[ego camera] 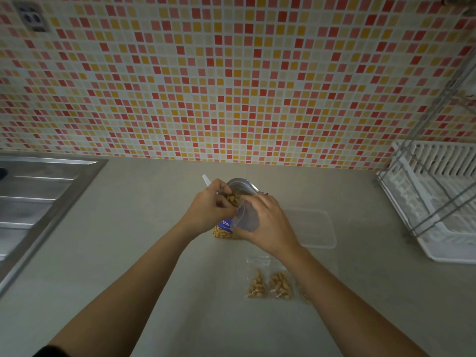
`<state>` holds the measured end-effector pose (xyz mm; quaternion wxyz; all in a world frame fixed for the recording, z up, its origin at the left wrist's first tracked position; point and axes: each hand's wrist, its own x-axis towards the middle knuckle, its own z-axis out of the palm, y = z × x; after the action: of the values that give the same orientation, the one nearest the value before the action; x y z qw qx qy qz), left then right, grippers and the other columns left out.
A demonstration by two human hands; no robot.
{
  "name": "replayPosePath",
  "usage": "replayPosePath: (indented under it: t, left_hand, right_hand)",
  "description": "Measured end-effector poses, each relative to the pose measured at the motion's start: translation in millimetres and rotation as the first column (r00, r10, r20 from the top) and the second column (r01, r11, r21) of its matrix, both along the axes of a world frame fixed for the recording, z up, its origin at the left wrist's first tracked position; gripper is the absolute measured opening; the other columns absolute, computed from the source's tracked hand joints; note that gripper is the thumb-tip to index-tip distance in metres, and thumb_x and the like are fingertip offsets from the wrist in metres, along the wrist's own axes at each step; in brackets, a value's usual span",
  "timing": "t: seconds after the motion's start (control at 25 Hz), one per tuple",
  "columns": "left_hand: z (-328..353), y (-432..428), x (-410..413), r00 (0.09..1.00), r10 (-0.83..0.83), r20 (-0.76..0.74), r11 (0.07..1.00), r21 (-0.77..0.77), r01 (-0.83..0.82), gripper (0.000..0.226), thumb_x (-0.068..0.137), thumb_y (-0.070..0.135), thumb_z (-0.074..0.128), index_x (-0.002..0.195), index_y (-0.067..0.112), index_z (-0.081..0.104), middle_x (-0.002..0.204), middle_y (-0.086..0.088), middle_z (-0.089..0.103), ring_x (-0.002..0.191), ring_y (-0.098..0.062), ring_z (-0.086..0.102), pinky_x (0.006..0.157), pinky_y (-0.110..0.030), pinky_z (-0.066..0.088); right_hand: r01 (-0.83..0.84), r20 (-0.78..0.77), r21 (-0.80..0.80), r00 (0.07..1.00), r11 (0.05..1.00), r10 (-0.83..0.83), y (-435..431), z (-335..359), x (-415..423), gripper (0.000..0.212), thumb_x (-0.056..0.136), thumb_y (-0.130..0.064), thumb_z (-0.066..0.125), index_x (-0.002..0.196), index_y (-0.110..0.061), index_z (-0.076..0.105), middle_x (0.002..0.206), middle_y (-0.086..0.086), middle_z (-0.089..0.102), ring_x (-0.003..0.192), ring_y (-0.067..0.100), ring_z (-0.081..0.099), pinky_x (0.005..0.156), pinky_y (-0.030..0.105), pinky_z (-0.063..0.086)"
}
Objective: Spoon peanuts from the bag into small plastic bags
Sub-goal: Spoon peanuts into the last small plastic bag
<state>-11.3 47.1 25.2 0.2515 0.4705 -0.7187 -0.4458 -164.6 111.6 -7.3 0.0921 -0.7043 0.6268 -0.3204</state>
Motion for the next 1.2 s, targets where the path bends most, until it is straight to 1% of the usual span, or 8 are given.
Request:
replayPosePath:
  t: [0.2,0.32,0.4,0.48,0.64,0.8,1.0,1.2]
  left_hand:
    - [1,1,2,0.999,0.004,0.042,0.997,-0.078,-0.001,0.020,0.081,0.022,0.067,0.095,0.017,0.053,0.071,0.004,0.069,0.059,-0.005,0.063,0.059,-0.021,0.049]
    - [-1,-5,4,0.949,0.316,-0.019,0.897,-0.321,-0.305,0.020,0.086,0.033,0.061,0.095,0.017,0.053,0.077,0.002,0.059,0.065,-0.010,0.056,0.059,-0.025,0.048]
    - [-6,-20,7,0.857,0.514,-0.038,0.821,-0.267,-0.504,0.032,0.087,0.038,0.058,0.108,0.014,0.054,0.092,-0.006,0.060,0.077,-0.015,0.056,0.072,-0.034,0.051]
    - [-14,-37,9,0.846,0.528,0.065,0.849,-0.059,-0.525,0.048,0.087,0.043,0.057,0.121,0.010,0.053,0.109,-0.009,0.059,0.096,-0.021,0.056,0.083,-0.035,0.047]
    - [-20,-49,2,0.901,0.434,0.010,0.897,0.094,-0.433,0.033,0.087,0.038,0.058,0.096,0.007,0.064,0.094,-0.013,0.063,0.090,-0.024,0.056,0.075,-0.036,0.045]
    - [-9,-47,2,0.964,0.177,0.197,0.966,-0.223,-0.132,0.035,0.089,0.030,0.056,0.078,-0.002,0.064,0.071,-0.023,0.063,0.063,-0.028,0.053,0.057,-0.029,0.038]
    - [16,-45,7,0.986,0.082,0.144,0.795,-0.607,0.023,0.017,0.088,0.020,0.059,0.086,0.007,0.071,0.066,-0.006,0.064,0.059,-0.018,0.053,0.055,-0.016,0.035]
    - [-6,-55,9,0.948,-0.065,0.312,0.815,-0.532,0.230,0.018,0.090,0.016,0.056,0.094,0.006,0.071,0.082,-0.013,0.072,0.071,-0.023,0.062,0.060,-0.012,0.037]
  right_hand:
    - [0.006,0.153,-0.066,0.988,0.998,0.004,-1,-1,1,0.046,0.071,-0.033,0.075,0.112,-0.018,0.059,0.109,-0.003,0.061,0.100,0.011,0.055,0.083,0.018,0.043]
    - [0.067,0.299,-0.071,0.953,0.995,-0.043,-5,-2,-3,0.047,0.069,-0.028,0.078,0.111,-0.017,0.061,0.103,-0.005,0.061,0.093,0.006,0.057,0.079,0.010,0.043]
    - [0.136,0.441,0.002,0.889,0.991,-0.123,-6,-1,-6,0.050,0.069,-0.031,0.079,0.112,-0.018,0.060,0.103,-0.008,0.060,0.092,0.004,0.056,0.076,0.006,0.043]
    - [0.169,0.568,0.108,0.799,0.980,-0.200,-9,0,-9,0.049,0.069,-0.033,0.079,0.112,-0.022,0.058,0.105,-0.008,0.062,0.094,0.005,0.058,0.074,0.010,0.045]
    - [0.115,0.645,0.226,0.726,0.967,-0.237,-15,-7,-12,0.049,0.069,-0.035,0.078,0.112,-0.022,0.058,0.107,-0.006,0.064,0.099,0.009,0.059,0.075,0.013,0.046]
    - [0.074,0.632,0.272,0.738,0.959,-0.237,-18,-13,-17,0.051,0.071,-0.036,0.077,0.115,-0.020,0.057,0.108,-0.006,0.064,0.099,0.008,0.060,0.072,0.014,0.048]
    - [0.051,0.708,0.257,0.670,0.965,-0.224,-21,-15,-19,0.035,0.071,-0.028,0.078,0.100,-0.026,0.060,0.096,-0.012,0.066,0.091,0.007,0.063,0.068,0.014,0.050]
    - [0.005,0.735,0.269,0.645,0.963,-0.209,-19,-15,-23,0.032,0.073,-0.027,0.077,0.100,-0.027,0.060,0.098,-0.010,0.067,0.090,0.007,0.065,0.069,0.016,0.050]
